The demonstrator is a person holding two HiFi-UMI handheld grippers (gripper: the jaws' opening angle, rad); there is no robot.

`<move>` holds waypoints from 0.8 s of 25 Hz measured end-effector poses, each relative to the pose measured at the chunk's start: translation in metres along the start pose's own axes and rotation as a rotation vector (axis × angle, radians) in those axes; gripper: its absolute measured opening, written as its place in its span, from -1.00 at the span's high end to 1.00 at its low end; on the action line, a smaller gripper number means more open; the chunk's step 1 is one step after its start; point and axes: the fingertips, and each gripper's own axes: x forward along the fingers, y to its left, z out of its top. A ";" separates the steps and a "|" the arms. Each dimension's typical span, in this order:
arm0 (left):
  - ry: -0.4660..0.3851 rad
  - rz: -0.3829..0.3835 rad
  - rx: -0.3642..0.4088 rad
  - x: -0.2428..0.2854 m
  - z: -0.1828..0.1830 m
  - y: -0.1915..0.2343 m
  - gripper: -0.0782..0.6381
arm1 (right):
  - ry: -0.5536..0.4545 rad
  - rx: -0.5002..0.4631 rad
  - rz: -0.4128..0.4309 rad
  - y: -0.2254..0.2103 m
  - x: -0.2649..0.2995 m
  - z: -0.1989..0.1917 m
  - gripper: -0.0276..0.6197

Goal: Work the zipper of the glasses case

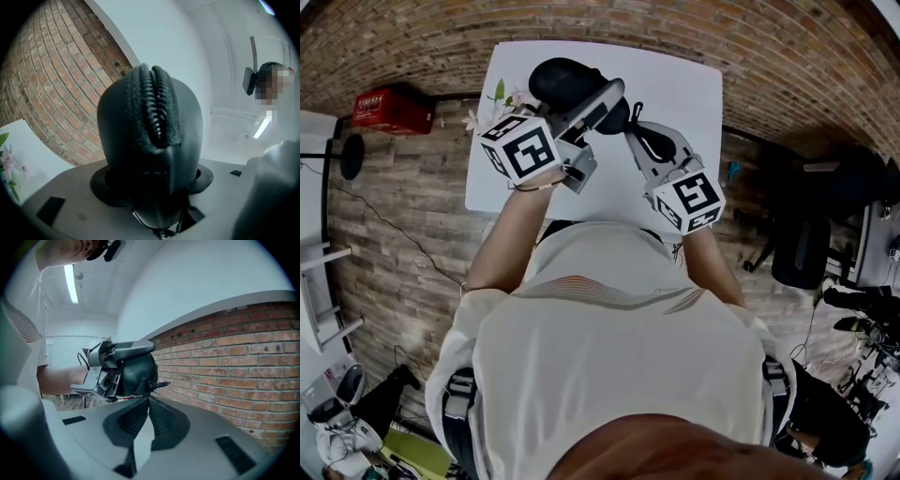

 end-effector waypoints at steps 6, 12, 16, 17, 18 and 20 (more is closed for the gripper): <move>0.063 -0.039 -0.031 -0.002 -0.009 0.000 0.02 | 0.001 -0.106 -0.024 -0.001 -0.003 0.001 0.74; 0.164 -0.094 -0.054 -0.004 -0.019 -0.002 0.02 | 0.009 -0.235 -0.022 -0.002 -0.004 0.005 0.73; 0.300 -0.142 -0.069 -0.006 -0.034 -0.004 0.02 | 0.018 -0.296 -0.019 0.002 -0.002 0.005 0.73; 0.332 -0.151 -0.064 -0.006 -0.038 -0.006 0.01 | 0.020 -0.308 -0.016 0.002 -0.002 0.005 0.73; 0.354 -0.154 -0.058 -0.006 -0.041 -0.006 0.02 | 0.022 -0.315 -0.013 0.002 -0.001 0.005 0.73; 0.377 -0.155 -0.055 -0.006 -0.044 -0.005 0.02 | 0.022 -0.331 -0.002 0.001 0.000 0.004 0.73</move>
